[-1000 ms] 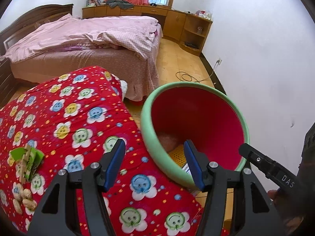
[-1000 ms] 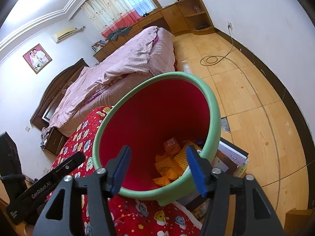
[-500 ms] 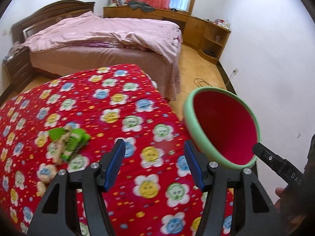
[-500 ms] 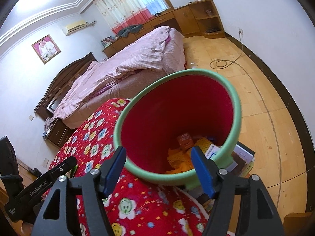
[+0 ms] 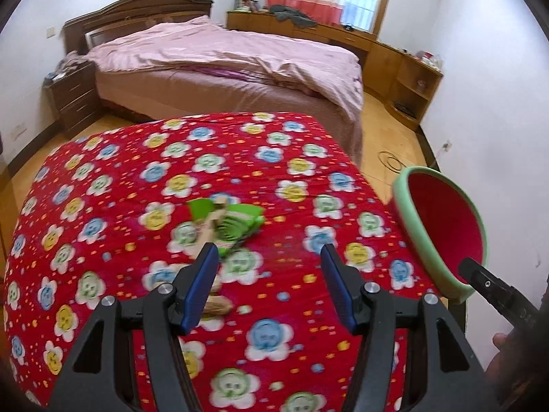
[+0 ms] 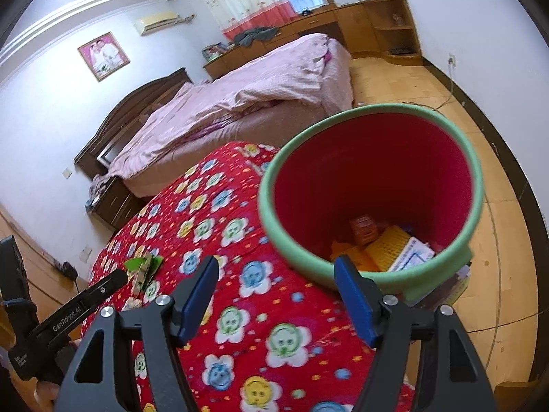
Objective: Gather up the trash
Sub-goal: 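Move both tools back over the quilt toward the wooden stick and green packet, then grasp the wooden stick with the left tool and lift it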
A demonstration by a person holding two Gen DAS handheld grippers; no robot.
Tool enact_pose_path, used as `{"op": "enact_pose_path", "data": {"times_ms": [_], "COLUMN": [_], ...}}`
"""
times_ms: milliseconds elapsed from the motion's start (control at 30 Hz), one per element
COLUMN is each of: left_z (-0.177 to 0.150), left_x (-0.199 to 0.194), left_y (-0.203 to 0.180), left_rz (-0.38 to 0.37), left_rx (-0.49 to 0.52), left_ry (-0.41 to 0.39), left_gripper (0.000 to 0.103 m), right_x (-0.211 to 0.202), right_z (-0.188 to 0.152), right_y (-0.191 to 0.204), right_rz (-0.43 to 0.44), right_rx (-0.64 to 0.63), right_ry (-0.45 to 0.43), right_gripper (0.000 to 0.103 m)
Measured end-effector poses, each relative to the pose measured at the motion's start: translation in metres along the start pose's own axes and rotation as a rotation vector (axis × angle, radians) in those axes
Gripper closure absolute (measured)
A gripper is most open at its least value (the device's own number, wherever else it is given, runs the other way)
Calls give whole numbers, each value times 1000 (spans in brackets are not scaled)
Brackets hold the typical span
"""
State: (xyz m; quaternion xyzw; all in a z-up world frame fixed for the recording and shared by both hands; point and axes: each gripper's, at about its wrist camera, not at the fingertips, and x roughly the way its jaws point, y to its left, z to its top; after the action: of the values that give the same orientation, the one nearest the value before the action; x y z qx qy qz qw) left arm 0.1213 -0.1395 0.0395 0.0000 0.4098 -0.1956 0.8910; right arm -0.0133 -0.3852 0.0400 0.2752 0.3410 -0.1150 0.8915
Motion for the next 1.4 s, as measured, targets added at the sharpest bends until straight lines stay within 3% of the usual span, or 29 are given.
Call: {"op": "enact_pose_path", "data": {"times_ms": [700, 1200, 1400], "left_z": [-4, 2, 0], "left_x": [23, 62, 61], "left_y": [66, 61, 55], "left_rz": [60, 34, 9], "left_rx": [-97, -46, -15], "left_ry": [40, 99, 94], "left_gripper": [45, 72, 90], "right_x": [45, 71, 75], "right_z": [-12, -14, -15], "right_y": [68, 63, 59], "right_rz": [19, 16, 18], "right_rx": [-138, -132, -121], "right_ry": [69, 127, 137], "right_gripper": [31, 31, 31]}}
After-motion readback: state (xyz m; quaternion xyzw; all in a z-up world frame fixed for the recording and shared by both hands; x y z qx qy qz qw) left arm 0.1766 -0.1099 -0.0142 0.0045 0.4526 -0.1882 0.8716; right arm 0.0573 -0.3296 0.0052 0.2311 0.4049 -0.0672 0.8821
